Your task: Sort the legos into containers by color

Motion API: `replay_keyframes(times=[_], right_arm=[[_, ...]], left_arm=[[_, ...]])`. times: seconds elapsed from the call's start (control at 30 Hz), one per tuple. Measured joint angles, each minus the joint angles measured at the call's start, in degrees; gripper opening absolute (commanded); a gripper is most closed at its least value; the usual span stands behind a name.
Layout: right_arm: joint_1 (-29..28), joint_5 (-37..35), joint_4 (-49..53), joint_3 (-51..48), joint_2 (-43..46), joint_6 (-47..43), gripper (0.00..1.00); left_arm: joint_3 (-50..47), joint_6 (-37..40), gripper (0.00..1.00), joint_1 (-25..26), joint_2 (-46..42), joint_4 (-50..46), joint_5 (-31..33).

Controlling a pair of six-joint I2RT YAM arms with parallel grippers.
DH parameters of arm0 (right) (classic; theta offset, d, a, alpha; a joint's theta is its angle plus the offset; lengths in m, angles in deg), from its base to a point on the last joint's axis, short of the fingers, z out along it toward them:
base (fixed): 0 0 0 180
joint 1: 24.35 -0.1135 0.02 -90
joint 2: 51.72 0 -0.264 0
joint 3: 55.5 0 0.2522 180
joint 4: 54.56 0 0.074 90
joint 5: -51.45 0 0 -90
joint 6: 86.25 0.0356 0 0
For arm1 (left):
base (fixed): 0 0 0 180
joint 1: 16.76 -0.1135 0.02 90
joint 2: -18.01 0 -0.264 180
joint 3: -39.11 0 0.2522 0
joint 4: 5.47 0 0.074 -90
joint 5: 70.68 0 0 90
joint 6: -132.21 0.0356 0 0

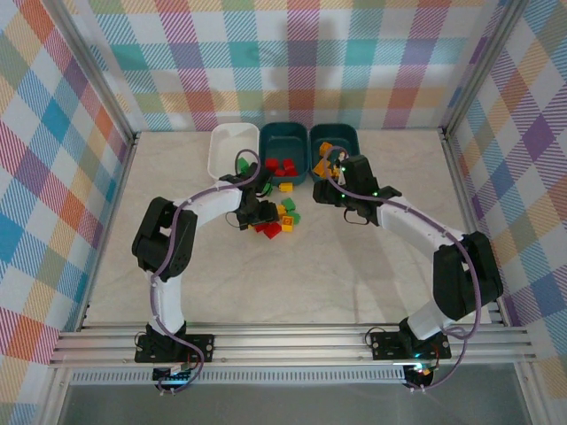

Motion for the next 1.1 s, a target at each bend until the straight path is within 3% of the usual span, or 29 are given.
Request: replay_keyframes(times=[0.17,0.57,0.87,1.1], right_arm=[[0.00,-0.04,-0.59,-1.49,0.33,0.00,0.72],[0.00,-0.68,-0.81,-2.49,1.11,-0.02,0.72],[0.33,-1.60,-0.98,-2.95,1.33,-0.48,0.72],[0.59,-1.97,-1.05,-3.67,2.25,-0.48,0.71]], left_arm=[[0.15,-1.16,0.59,0.00,1.86,-0.20,2.19],[4.48,-1.55,0.62,0.00,4.48,-3.58,3.50],[7.80,-0.92,0.47,-0.11,6.36,-7.54,3.89],[7.85,-0.66,0.46,-0.11,6.16,-7.87,4.09]])
